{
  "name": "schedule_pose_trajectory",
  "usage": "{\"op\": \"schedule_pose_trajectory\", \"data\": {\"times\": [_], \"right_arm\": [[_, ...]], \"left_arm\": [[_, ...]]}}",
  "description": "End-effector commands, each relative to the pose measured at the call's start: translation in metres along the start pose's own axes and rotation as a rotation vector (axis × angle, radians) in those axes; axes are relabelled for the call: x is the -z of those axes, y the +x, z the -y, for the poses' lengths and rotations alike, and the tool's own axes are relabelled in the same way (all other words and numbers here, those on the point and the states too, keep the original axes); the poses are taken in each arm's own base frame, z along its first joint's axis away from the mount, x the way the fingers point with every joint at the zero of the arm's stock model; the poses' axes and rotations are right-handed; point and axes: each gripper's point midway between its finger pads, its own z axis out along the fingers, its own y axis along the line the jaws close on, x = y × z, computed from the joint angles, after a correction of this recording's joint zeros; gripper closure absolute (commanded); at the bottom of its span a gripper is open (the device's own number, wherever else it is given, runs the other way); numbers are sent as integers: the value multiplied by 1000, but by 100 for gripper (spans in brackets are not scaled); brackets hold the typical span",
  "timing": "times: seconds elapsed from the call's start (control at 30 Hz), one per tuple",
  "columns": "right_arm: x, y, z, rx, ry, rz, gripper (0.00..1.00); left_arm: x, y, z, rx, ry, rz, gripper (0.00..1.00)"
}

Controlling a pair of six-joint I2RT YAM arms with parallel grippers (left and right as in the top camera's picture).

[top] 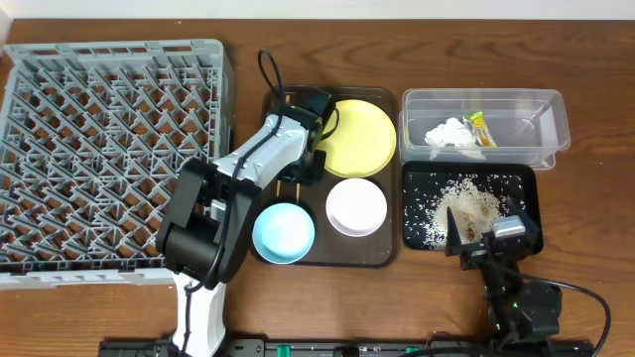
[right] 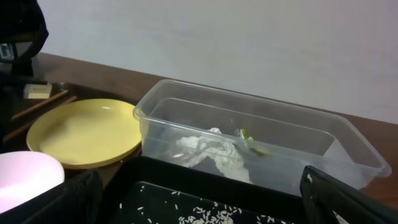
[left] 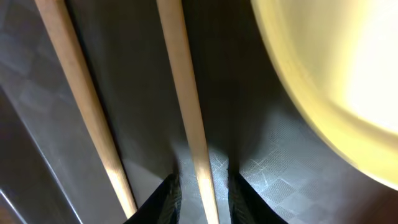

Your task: Sort waste into correct bins and load items into the dishwasher

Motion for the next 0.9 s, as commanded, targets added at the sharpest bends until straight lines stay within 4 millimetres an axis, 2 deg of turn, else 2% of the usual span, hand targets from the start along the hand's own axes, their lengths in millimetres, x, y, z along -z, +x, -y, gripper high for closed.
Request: {"op": "schedule_pose_trajectory", "data": {"times": [0.0, 0.03, 0.07, 0.1, 0.23, 0.37, 0.53, 0.67, 0.77, 0.87], "right_arm": [[0, 0, 0, -11, 1, 1, 1], [0, 0, 0, -11, 1, 1, 1], [0, 0, 0, -11, 1, 1, 1], [0, 0, 0, -11, 1, 1, 1], [0, 0, 0, -11, 1, 1, 1], [0, 0, 0, -11, 1, 1, 1], [0, 0, 0, -11, 1, 1, 1], [0, 0, 0, -11, 1, 1, 1], [0, 0, 0, -11, 1, 1, 1], [0, 0, 0, -11, 1, 1, 1]], "left_arm": [[-12, 5, 2, -3, 8, -37, 74], [-12, 5, 2, -3, 8, -36, 79], [-12, 5, 1, -1, 9, -36, 91], [-12, 5, 0, 5, 8, -39, 94], [2, 4, -8, 44, 8, -34, 94], [37, -6, -24, 81, 8, 21, 94], [96, -18, -50, 126, 24, 164, 94], [140, -13, -66, 47, 21, 257, 94], [159, -2, -94, 35, -64, 276, 94], [163, 9, -134, 87, -219, 252, 94]]}}
